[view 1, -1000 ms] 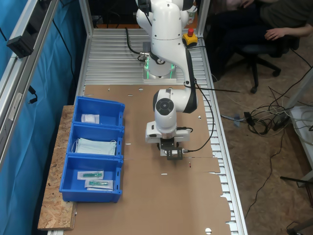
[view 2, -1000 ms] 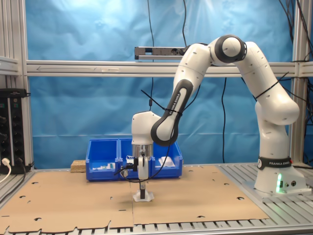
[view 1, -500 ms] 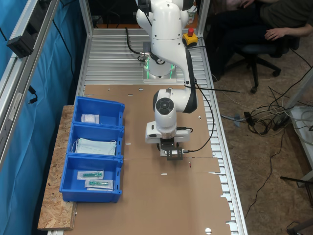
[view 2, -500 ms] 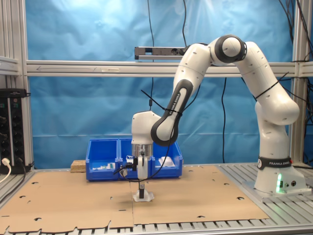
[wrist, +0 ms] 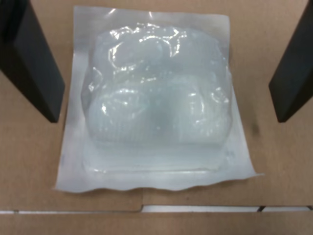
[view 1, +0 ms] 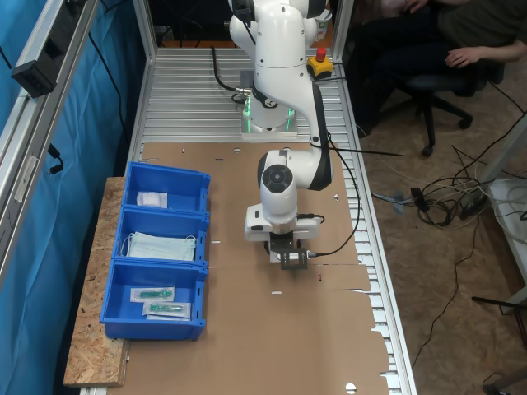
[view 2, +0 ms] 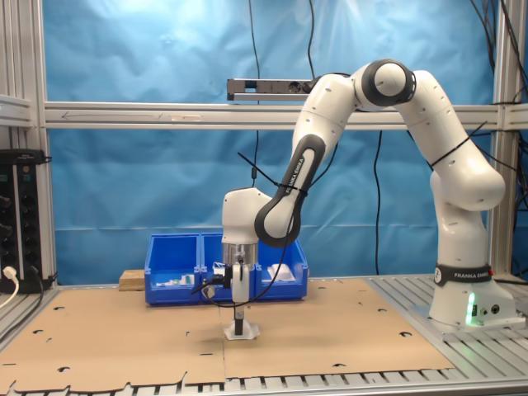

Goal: Pick and place sorting task of medical equipment.

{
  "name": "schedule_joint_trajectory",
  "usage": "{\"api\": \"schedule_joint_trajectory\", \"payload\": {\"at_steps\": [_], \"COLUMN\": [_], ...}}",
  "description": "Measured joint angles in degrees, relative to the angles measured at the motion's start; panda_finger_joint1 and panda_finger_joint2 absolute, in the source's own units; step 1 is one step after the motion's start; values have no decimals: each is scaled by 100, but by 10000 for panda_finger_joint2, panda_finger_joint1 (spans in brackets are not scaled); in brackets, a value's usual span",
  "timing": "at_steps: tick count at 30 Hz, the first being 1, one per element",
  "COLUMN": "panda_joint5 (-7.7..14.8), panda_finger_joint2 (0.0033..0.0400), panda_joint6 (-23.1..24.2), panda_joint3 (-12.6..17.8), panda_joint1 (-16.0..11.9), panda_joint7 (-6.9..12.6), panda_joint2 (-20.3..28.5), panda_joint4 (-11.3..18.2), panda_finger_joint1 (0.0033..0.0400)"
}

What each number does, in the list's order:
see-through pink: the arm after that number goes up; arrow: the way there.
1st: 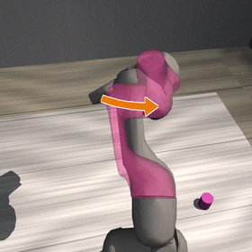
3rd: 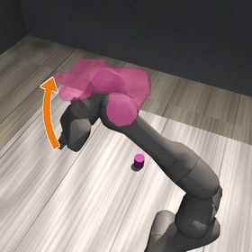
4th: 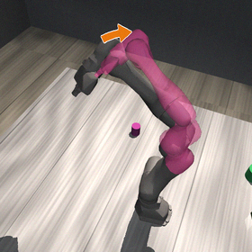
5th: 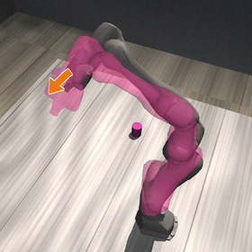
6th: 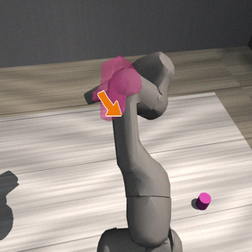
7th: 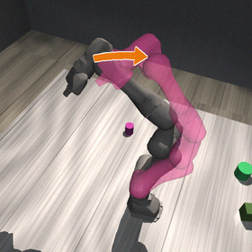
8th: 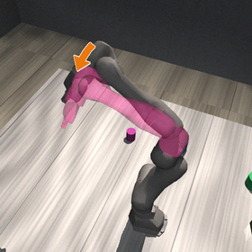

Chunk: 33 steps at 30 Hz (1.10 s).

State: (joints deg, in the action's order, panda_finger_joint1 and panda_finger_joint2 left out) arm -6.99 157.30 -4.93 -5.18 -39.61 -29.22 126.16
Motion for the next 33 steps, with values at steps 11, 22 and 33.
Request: {"api": "schedule_joint_trajectory", "payload": {"at_steps": [11, 22, 33], "panda_joint5": [0, 0, 0], "panda_finger_joint2": [400, 360, 190], "panda_joint6": [1, 1, 17], "panda_joint3": [0, 0, -1], "panda_joint1": [0, 0, 0], "panda_joint7": [0, 0, 0], "panda_joint2": [-20, -29, -23], "panda_joint4": [0, 0, -1], "panda_finger_joint1": [400, 360, 190]}}
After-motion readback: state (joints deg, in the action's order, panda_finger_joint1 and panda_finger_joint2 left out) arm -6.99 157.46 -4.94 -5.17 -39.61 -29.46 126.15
